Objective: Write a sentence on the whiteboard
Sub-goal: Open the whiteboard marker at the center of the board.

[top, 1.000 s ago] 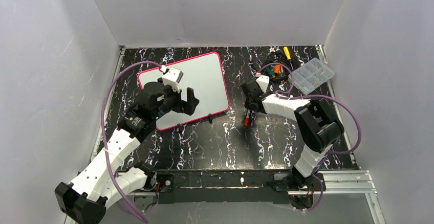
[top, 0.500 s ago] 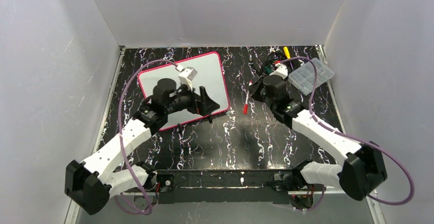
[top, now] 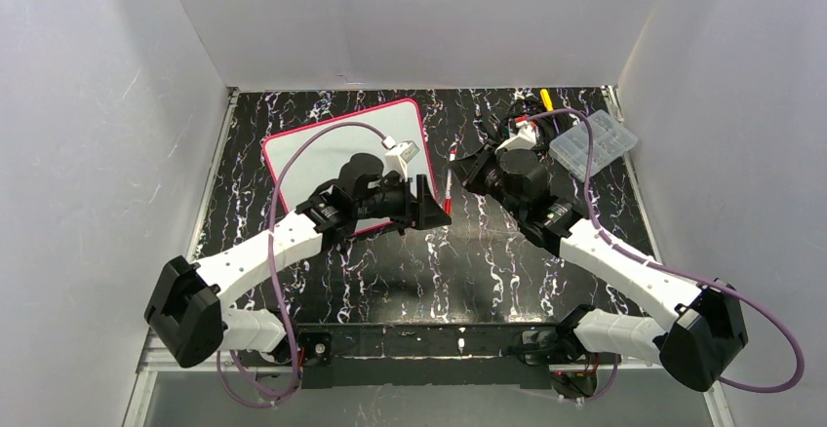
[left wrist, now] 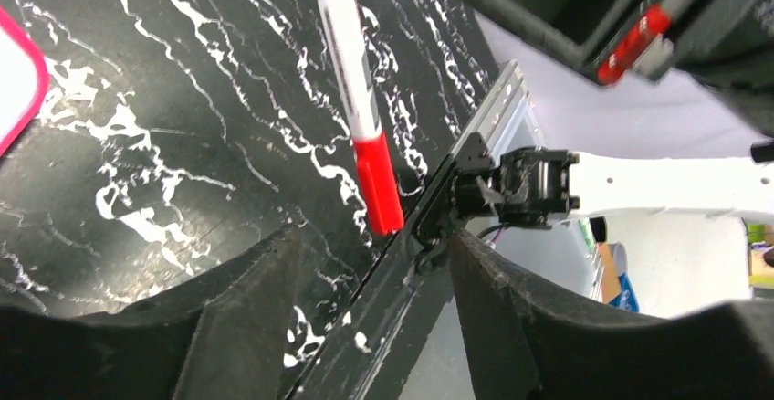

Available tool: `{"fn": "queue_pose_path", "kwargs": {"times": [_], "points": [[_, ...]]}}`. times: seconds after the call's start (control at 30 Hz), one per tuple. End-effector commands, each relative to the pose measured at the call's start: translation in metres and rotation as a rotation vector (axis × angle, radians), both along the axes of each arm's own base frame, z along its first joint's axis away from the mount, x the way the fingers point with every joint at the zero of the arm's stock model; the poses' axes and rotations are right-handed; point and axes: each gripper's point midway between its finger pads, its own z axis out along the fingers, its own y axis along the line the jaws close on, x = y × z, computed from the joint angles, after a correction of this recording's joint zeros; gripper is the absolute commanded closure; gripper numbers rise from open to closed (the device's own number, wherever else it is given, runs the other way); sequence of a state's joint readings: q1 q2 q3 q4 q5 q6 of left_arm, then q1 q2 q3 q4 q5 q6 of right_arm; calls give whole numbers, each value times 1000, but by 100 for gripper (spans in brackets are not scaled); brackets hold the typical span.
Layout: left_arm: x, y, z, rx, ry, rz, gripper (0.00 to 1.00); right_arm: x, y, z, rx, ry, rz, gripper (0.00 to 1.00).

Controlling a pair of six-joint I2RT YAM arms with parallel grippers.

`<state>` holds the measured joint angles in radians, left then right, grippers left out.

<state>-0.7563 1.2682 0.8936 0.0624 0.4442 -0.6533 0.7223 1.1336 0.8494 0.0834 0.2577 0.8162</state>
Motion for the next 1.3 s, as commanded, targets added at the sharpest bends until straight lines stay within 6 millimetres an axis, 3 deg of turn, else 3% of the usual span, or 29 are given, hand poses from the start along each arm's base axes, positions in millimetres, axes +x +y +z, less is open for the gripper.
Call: {"fn": "queue_pose_path", "kwargs": {"times": [0.0, 0.33, 0.47, 0.57, 0.67, 0.73, 0.87, 0.97, 1.1, 1.27], "points": [[5, -17, 28, -70, -5, -21, 47, -5, 6, 44, 99, -95, 16, 99], [9, -32, 30, -104, 31, -27, 71, -10, -2, 51, 105, -120, 0, 99], [5, -34, 29, -108, 35, -56, 100, -10, -5, 49, 96, -113, -14, 99], [-3, -28, 26, -100, 17, -79, 100, -12, -12, 49, 77, -106, -35, 99], [-7, -11, 20, -18, -31, -86, 100, -16, -25, 53, -4, -113, -51, 72], [-17, 8, 4, 113, -39, -133, 100, -20, -36, 55, -65, -109, -59, 54], [-37, 32, -2, 229, -117, -294, 100, -30, -49, 65, -170, -122, 7, 48], [-58, 42, -6, 248, -157, -443, 100, -36, -50, 75, -201, -125, 144, 40], [-83, 46, -8, 186, -179, -595, 100, -52, -39, 72, -158, -63, 426, 37], [-95, 49, -18, 159, -183, -672, 100, -98, -12, 60, -18, 48, 816, 27]]}}
